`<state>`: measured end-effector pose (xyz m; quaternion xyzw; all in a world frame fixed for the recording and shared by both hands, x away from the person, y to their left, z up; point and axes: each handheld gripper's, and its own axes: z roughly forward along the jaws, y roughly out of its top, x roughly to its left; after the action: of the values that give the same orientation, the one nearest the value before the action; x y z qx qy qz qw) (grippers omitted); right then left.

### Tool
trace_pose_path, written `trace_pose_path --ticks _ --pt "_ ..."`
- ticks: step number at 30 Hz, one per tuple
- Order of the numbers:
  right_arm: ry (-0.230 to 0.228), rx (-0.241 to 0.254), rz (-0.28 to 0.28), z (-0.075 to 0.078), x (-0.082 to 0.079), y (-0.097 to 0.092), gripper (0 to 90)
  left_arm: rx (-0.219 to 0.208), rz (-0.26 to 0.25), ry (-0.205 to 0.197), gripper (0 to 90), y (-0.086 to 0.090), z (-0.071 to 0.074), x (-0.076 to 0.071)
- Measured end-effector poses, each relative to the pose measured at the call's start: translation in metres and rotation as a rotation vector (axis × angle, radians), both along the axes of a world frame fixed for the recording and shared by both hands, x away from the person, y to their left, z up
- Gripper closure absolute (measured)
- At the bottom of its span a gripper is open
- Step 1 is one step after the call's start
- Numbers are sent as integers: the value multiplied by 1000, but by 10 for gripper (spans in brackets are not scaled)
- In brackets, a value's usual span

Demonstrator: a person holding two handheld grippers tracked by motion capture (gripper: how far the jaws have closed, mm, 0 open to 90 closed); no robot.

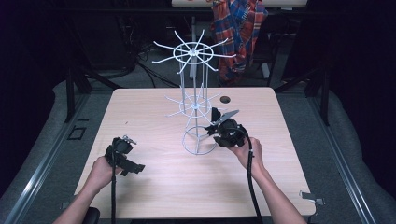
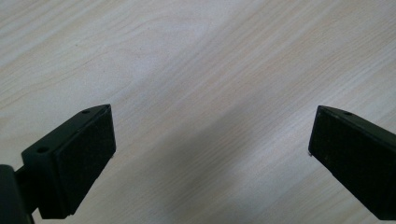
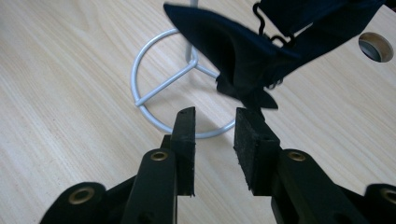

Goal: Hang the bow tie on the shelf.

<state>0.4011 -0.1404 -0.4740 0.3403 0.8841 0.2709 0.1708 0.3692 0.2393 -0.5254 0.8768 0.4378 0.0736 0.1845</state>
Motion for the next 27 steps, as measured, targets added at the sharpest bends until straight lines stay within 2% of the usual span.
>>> trace_pose_path --ticks 13,19,27 --pt "34 4 24 3 -10 0 578 -2 0 -3 6 0 1 -1" --pt "47 8 20 10 -18 -9 521 -3 1 -3 6 0 1 -1" --pt "50 29 -21 21 -30 -27 423 -4 4 -5 6 0 1 -1"
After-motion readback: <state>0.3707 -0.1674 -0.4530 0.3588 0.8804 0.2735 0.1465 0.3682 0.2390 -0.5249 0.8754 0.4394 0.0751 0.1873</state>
